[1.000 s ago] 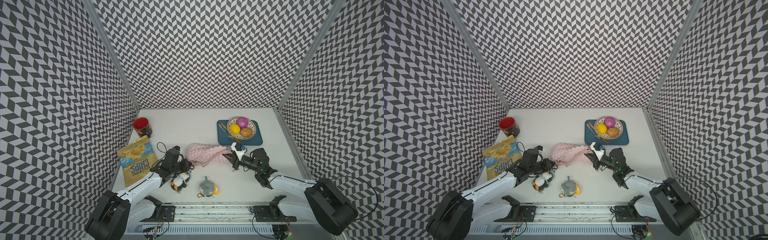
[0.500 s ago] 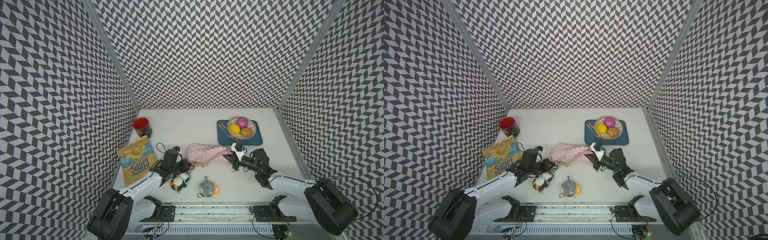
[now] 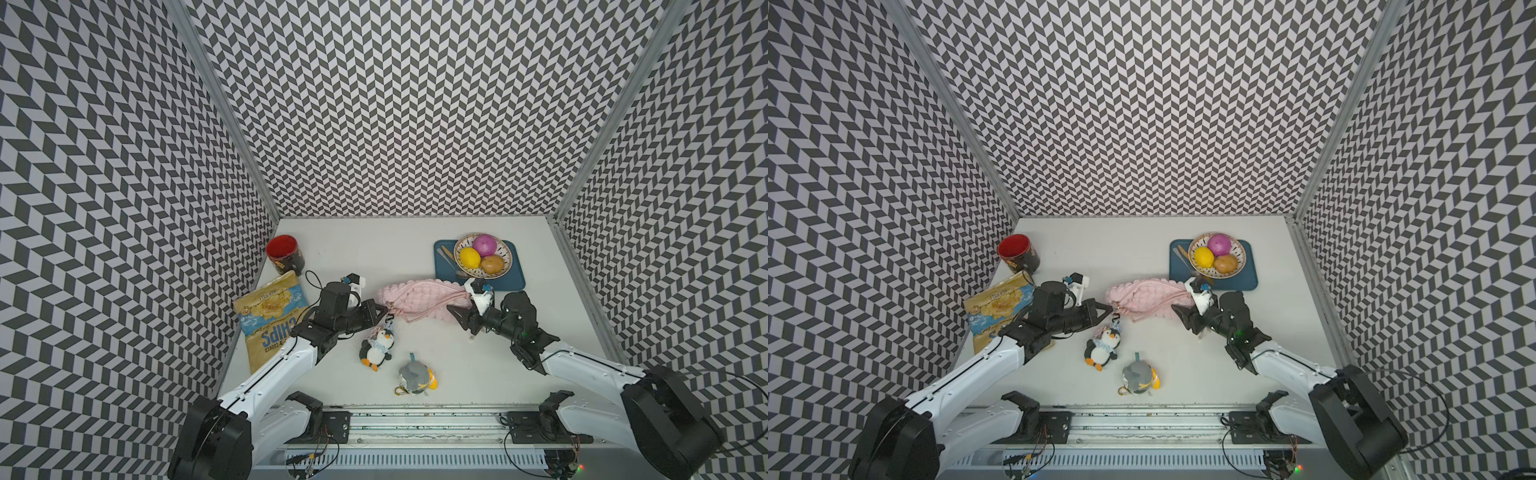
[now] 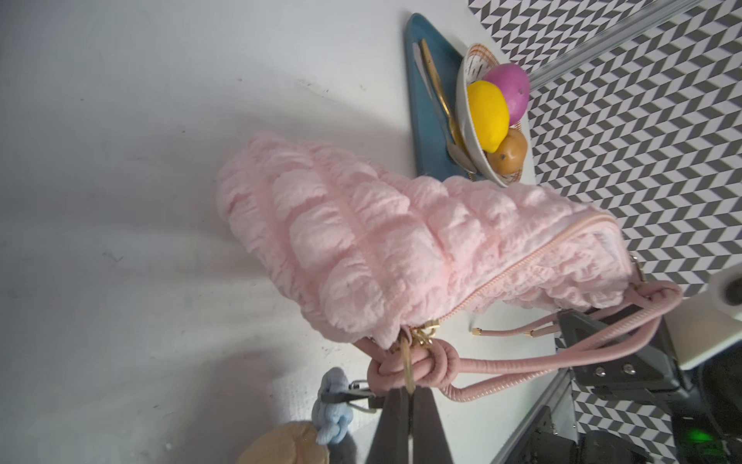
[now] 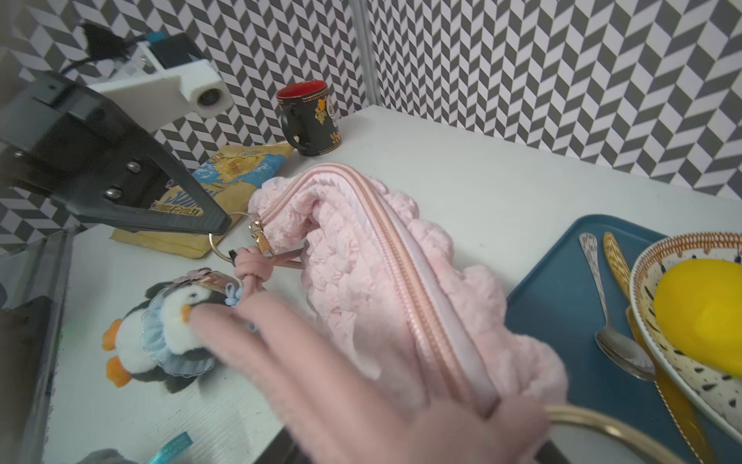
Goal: Remove the decoration from the bag
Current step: Adjust the bag.
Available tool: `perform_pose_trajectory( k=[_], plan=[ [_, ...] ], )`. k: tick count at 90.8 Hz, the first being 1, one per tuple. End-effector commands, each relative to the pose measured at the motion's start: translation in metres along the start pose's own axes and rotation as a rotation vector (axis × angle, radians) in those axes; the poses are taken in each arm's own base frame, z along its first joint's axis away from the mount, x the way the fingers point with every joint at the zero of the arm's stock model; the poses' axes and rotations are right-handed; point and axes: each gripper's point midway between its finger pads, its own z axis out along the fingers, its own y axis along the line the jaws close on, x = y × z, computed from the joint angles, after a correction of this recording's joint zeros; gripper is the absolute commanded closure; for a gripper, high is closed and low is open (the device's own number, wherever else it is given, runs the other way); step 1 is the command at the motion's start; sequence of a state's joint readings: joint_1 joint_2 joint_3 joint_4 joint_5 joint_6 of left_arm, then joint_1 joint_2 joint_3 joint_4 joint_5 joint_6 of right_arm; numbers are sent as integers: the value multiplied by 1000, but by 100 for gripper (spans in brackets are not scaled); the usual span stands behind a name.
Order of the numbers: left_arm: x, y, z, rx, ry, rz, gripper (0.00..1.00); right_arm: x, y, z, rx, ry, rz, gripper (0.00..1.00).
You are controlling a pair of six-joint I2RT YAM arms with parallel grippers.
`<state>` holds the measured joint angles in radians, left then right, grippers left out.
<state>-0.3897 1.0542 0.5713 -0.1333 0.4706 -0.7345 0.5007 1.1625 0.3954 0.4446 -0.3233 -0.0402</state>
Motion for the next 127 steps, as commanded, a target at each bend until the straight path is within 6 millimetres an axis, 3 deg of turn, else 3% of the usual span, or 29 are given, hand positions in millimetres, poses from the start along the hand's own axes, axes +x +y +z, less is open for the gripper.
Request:
perform_pose_trajectory(
  k=[1,25,37,44,51,63,72,87,102,115,127],
  plan=[
    [-17,-37,-12,121,-11,10,100,0,-22,-7,136,87,25,34],
    [-37,-54,-24,193,-33,-5,100,-12,-66,-44,452,48,67,15],
    [-40,-54,-26,212,-31,-4,100,-11,-72,-63,520,12,119,12],
    [-38,-54,-25,228,-22,-5,100,-11,-66,-68,496,10,105,12],
    [-39,-54,-26,239,-23,-7,100,-28,-55,-75,446,-38,91,12],
    [-41,-55,-26,250,-19,11,100,-65,-13,-78,226,-127,-47,14],
    [-42,-53,-26,244,-18,16,100,-80,15,-76,78,-174,-127,17],
    [-41,-50,-23,244,-9,19,100,-94,70,-62,-137,-207,-297,20],
    [-43,-52,-23,244,-2,30,100,-94,115,-28,-273,-176,-472,21],
    [-46,-54,-24,245,-2,41,100,-84,122,15,-217,-114,-620,21],
    [-47,-58,-24,258,7,46,100,-81,125,42,-215,-83,-717,22]
  ],
)
